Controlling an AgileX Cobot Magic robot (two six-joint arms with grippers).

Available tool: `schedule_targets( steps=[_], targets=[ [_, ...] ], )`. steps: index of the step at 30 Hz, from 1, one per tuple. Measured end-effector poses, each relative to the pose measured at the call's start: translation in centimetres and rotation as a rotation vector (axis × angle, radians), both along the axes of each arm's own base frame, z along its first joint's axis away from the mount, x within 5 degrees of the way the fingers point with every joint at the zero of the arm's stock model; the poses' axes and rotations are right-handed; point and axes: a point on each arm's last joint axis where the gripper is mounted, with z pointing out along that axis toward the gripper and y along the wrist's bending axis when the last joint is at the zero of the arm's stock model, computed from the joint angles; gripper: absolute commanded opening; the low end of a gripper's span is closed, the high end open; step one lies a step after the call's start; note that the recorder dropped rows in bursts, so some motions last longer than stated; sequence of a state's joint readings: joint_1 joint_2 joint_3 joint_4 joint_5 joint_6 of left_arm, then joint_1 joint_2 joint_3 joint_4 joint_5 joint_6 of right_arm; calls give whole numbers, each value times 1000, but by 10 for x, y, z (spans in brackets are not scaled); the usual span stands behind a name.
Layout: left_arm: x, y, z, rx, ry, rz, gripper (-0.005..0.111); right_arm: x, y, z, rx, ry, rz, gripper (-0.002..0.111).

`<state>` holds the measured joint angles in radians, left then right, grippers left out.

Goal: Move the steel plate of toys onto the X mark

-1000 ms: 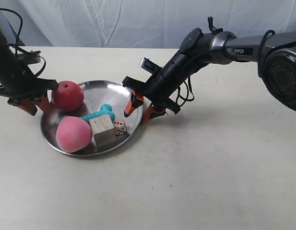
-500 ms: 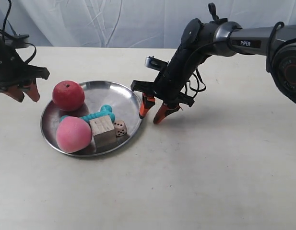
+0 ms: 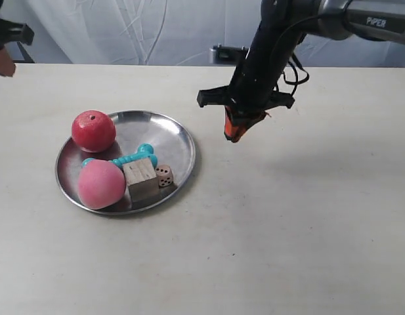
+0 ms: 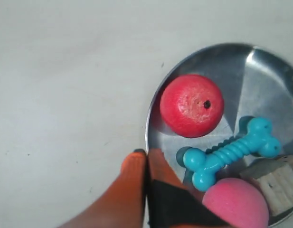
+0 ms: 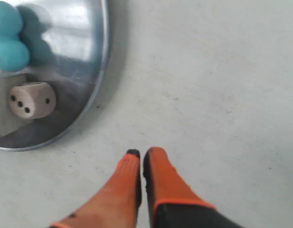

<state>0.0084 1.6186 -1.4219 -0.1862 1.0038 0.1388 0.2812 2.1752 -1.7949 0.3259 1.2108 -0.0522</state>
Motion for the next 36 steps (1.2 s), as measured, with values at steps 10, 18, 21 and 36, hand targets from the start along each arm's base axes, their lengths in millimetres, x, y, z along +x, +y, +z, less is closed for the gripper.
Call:
schedule_targets(
  steps=[10,18,21,36],
  targets=[
    [-97,1,89,20,-367,17,0,-43,-2,108,41,-287,34,0],
    [-180,7,127,63,-607,80,0,-111,-20,130,71,-494,-9,0],
    [-208,11,131,90,-666,125,0,-140,-35,129,52,-570,-34,0],
    [-286,5,140,-72,-951,163,0,-251,-78,137,114,-814,-91,0]
  ],
)
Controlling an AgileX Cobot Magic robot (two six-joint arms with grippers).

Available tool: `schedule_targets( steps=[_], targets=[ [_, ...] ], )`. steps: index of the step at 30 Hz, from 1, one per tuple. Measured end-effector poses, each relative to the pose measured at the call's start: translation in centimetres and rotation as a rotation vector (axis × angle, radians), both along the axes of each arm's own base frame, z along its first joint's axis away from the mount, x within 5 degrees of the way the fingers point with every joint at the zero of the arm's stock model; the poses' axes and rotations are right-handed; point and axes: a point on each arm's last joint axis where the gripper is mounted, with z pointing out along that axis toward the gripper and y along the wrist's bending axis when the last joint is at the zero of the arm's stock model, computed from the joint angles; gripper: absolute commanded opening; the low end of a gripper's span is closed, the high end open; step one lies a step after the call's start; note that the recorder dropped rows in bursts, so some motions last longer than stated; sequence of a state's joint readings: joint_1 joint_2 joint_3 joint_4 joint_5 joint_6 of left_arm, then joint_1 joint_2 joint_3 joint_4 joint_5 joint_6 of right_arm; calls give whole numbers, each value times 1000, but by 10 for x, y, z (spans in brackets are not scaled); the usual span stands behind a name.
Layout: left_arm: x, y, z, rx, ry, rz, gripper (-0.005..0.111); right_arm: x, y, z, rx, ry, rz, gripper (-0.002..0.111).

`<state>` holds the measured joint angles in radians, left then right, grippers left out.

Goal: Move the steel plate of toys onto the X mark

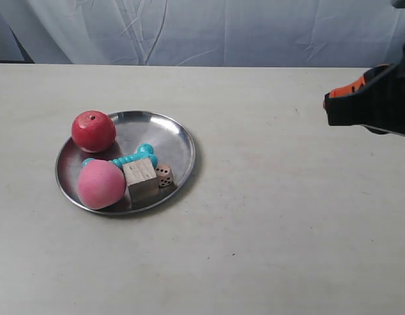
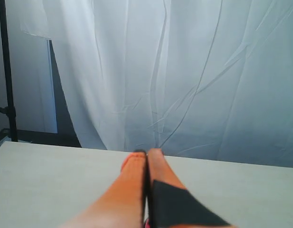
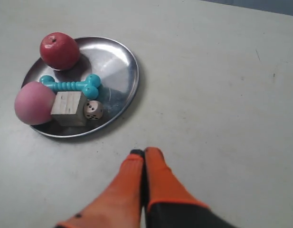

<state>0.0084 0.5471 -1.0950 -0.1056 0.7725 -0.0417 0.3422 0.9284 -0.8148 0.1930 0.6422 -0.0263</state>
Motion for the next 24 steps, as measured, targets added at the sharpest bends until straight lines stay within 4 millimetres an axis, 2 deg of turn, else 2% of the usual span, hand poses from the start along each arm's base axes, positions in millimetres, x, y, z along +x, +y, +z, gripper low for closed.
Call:
schedule_targets(
  steps=[5,15,20,22,24],
  targets=[
    [-1,0,0,3,-6,4,0,-14,-5,8,11,-32,5,0],
    [-1,0,0,3,-6,4,0,-20,-7,12,19,-55,6,0],
    [-1,0,0,3,-6,4,0,-49,-21,22,3,-201,-4,0],
    [-1,0,0,3,-6,4,0,-70,-37,12,10,-347,-73,0],
    [-1,0,0,3,-6,4,0,-86,-52,-17,21,-473,-186,0]
  ],
)
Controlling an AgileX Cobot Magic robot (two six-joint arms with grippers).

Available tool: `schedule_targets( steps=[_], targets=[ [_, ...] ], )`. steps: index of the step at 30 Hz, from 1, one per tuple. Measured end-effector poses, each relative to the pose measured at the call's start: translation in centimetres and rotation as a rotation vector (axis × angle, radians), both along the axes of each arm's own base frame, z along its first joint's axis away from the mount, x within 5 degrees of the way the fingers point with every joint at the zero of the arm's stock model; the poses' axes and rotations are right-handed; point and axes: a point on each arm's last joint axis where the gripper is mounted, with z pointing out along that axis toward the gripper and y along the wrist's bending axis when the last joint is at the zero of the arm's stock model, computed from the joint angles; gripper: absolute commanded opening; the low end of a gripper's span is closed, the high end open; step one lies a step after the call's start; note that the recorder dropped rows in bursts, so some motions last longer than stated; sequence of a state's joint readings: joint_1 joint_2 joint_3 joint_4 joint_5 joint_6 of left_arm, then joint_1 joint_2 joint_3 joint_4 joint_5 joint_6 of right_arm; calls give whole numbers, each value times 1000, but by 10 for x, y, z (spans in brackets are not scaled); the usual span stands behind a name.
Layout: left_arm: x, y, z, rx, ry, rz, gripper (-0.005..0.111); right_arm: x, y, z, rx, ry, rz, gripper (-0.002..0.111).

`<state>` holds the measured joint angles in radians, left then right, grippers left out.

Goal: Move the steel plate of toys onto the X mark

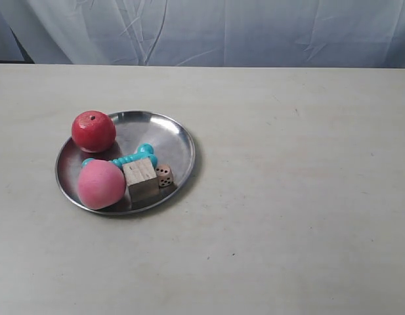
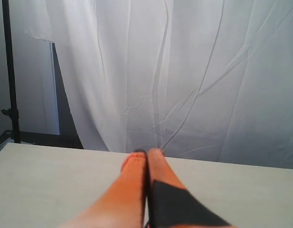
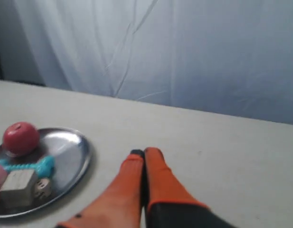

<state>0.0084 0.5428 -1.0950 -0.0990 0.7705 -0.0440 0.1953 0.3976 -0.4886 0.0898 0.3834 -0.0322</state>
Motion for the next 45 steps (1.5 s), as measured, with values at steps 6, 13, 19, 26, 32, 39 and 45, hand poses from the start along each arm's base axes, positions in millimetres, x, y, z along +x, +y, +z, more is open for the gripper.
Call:
schedule_targets(
  steps=[6,13,19,26,32,39,45],
  targets=[
    [0,0,0,0,0,0,0,-31,-14,-96,138,-52,-189,0],
    [0,0,0,0,0,0,0,-38,-8,-127,161,203,-145,0],
    [0,0,0,1,0,1,0,-38,-6,-127,188,216,-135,0],
    [0,1,-1,7,1,6,0,-38,-6,-127,188,218,-135,0],
    [18,0,-31,-18,63,-4,0,-38,-6,-127,188,218,-135,0],
    [58,2,-128,-91,72,33,0,-38,-6,-127,188,216,-135,0],
    [51,8,-195,-134,-51,99,0,-38,-6,-127,188,216,-135,0]
  ],
)
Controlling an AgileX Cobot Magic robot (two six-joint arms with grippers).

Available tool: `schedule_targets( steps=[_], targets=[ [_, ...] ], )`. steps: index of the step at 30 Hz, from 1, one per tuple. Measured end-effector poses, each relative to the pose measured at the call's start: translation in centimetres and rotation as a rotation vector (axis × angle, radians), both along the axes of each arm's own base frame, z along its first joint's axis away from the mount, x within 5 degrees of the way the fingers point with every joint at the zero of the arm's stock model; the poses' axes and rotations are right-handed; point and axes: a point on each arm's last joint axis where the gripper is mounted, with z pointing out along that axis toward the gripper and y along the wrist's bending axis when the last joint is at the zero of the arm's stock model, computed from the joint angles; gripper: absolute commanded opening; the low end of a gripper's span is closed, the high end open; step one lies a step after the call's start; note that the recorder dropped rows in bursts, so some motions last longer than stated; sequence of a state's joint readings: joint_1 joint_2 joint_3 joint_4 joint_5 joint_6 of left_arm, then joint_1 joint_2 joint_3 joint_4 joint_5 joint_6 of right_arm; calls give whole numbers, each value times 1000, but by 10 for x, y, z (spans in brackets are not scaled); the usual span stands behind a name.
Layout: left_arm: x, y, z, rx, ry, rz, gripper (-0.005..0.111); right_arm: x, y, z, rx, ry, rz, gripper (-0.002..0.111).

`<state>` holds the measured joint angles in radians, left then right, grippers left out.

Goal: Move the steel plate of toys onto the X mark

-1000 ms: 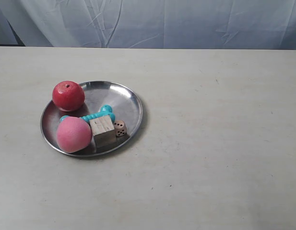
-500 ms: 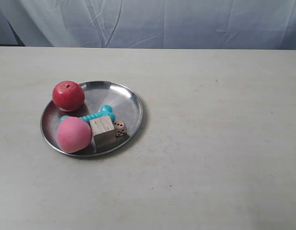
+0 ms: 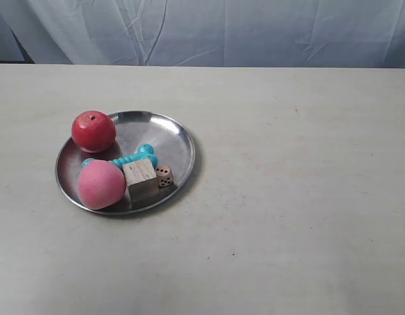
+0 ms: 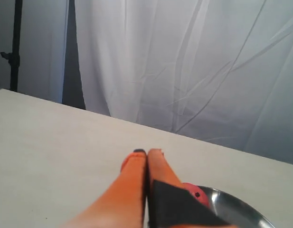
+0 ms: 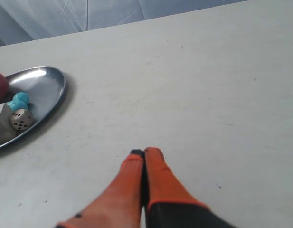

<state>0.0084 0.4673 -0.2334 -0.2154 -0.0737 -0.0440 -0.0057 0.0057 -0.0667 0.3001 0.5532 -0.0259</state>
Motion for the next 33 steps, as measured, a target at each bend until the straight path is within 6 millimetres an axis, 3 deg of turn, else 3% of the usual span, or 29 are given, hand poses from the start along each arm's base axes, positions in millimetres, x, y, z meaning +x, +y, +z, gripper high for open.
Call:
schedule_targets(
  steps=[7,12,33],
  targets=[
    [-32,2,-38,-7,-167,30,0,0,0,0,0,0,0,0],
    [-49,1,-40,-11,-237,10,0,0,0,0,0,0,0,0],
    [-51,-1,-46,-13,-194,-9,0,0,1,0,14,0,3,0]
  ],
)
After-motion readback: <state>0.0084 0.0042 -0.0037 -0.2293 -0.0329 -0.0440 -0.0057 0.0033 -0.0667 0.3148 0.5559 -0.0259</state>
